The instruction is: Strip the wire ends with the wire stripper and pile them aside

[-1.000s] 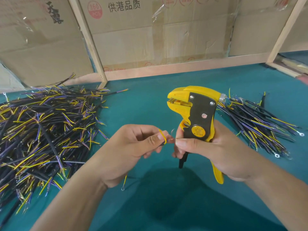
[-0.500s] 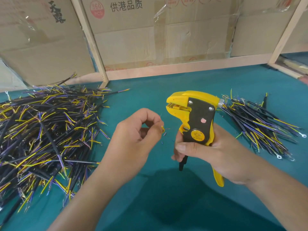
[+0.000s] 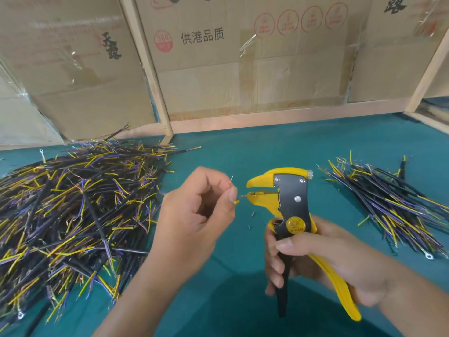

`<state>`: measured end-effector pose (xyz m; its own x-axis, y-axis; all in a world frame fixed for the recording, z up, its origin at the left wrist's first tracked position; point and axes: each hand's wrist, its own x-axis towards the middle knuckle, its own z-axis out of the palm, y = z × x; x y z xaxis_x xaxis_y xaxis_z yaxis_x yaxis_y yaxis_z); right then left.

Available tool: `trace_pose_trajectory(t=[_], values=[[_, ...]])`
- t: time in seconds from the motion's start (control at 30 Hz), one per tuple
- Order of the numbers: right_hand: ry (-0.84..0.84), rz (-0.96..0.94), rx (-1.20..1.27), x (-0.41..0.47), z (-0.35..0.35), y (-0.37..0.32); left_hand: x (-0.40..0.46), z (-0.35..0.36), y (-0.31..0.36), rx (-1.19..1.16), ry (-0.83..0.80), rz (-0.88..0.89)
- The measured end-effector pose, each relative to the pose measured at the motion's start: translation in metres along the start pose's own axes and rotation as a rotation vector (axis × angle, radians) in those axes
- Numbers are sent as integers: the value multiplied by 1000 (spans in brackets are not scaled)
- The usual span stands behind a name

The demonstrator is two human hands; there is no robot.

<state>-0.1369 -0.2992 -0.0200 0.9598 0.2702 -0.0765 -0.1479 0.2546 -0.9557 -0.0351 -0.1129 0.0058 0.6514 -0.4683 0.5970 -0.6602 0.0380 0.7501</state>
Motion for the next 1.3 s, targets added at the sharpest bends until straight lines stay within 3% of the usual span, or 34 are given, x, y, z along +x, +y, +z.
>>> trace_pose_trajectory(t=[0.2, 0.77, 1.3], values=[[-89, -26, 6, -1, 3, 0, 0, 1, -2, 24, 11, 8], [-92, -29, -23, -3, 5, -1, 0, 2, -3, 114, 26, 29], [27, 60, 36, -5, 12, -4, -1, 2, -4, 246, 28, 59]])
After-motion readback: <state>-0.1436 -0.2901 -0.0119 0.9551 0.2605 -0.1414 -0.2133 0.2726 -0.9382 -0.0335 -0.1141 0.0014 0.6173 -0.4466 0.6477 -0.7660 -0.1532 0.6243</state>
